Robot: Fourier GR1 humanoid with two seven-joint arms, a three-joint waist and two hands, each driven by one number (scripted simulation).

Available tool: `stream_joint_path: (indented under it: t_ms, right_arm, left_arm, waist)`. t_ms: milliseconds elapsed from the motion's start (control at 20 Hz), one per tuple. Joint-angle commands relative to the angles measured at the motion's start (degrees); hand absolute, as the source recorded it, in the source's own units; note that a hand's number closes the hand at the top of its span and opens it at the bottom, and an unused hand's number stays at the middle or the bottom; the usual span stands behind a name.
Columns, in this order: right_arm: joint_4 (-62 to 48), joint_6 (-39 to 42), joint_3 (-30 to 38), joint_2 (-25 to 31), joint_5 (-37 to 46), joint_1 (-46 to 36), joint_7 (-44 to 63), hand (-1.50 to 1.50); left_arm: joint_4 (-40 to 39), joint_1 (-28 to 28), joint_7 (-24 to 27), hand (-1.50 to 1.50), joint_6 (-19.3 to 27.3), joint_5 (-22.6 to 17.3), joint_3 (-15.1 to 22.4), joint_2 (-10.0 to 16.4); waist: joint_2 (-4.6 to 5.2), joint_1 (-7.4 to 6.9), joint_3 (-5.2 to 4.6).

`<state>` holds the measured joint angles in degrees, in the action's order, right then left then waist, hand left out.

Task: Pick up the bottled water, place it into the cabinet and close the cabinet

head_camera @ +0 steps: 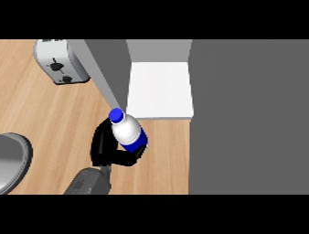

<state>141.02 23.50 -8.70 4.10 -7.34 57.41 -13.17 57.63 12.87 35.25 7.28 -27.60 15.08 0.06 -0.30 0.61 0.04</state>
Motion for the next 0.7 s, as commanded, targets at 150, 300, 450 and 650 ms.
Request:
stream_joint_path:
  t_ms: [150,300,450,650]
  right_arm:
    - [3.7,0.0,3.0,0.9,-7.0,-0.9,3.0,-1.5]
    - [1.1,0.9,3.2,-0.1,-4.8,-1.2,-0.2,-1.5]
    - [5.7,1.1,2.6,-0.3,-4.8,1.8,0.7,-1.5]
    - [2.1,0.7,5.0,0.0,-5.3,-1.8,1.5,-1.5]
  left_arm:
    - [7.2,8.3,-8.6,1.5,16.0,2.4,6.4,-0.1]
    - [4.1,13.8,-8.9,1.5,20.4,-1.1,10.1,-0.1]
    - [1.2,20.5,-12.5,1.5,23.6,-1.5,8.7,-0.1]
    - [-6.0,29.5,-15.6,1.5,28.2,-1.2,10.6,-0.1]
  waist:
    - [0.16,0.18,0.0]
    - [0.25,0.99,-0.03]
    - [0.26,1.27,-0.05]
    - [0.53,1.54,-0.04]
